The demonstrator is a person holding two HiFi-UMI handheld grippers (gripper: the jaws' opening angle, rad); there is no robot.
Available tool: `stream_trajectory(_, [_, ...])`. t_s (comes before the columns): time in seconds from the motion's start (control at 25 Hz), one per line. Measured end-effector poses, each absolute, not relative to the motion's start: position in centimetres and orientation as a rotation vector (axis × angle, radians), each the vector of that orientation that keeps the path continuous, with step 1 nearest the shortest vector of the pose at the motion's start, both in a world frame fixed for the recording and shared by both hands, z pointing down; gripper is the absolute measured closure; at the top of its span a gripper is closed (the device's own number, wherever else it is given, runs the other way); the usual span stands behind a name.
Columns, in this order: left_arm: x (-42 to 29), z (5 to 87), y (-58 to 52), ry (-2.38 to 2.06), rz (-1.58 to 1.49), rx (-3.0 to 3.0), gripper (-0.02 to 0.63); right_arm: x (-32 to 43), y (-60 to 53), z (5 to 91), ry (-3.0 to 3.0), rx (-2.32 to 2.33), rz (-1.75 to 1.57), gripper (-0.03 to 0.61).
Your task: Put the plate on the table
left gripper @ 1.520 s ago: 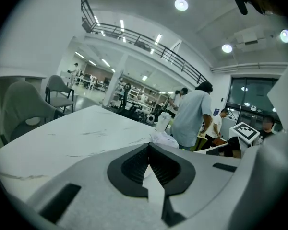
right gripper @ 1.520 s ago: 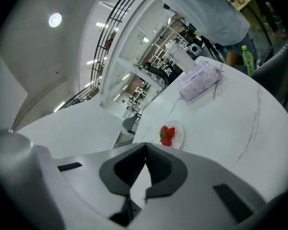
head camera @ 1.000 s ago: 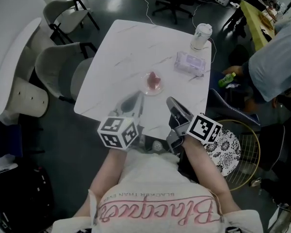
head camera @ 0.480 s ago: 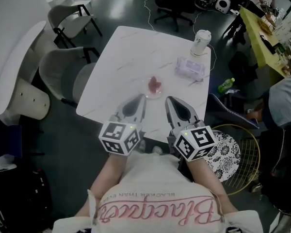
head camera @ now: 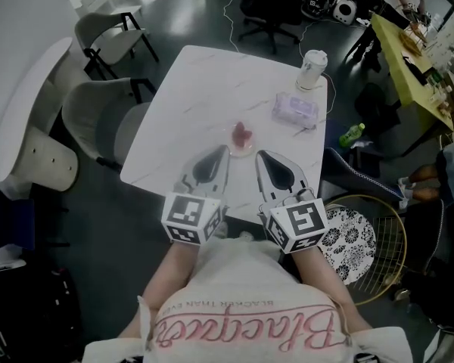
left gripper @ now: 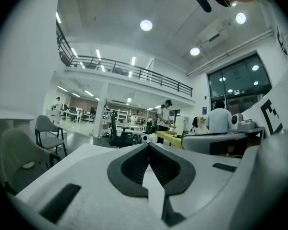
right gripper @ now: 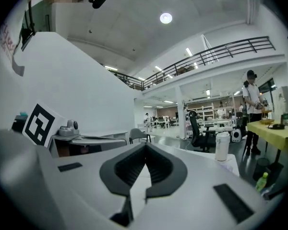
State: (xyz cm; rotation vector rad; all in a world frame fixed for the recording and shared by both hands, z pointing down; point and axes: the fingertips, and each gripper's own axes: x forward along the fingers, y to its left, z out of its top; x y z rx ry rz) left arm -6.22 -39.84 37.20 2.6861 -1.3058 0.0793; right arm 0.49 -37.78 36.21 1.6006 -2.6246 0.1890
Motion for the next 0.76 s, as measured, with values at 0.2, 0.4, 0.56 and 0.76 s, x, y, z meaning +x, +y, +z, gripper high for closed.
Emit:
stream_trajectory(0.2, [-6.22,37.06,-40.07,-1.302,0.081,2.695,0.612,0.52,-38.1,36.51,-2.63,1.602,0.233,0.577])
stream_trajectory(0.4, [-6.09,37.1,-40.31,-1.295,0.086,2.706,0.612,0.49,-38.35,36.71,-2.627,1.597,0.224,0.577])
stream_trajectory(0.56, [-5.68,37.06,-40.42,-1.286,0.095,2.728,0.612,0.56,-38.57,36.67,-2.628,1.598,0.223,0.577])
stream_trajectory(0.76, [-5.35,37.19,-40.57,-1.285,0.097,2.727,0.611,0.69,-38.78,36.95,-2.627,1.587,0.225,0.577])
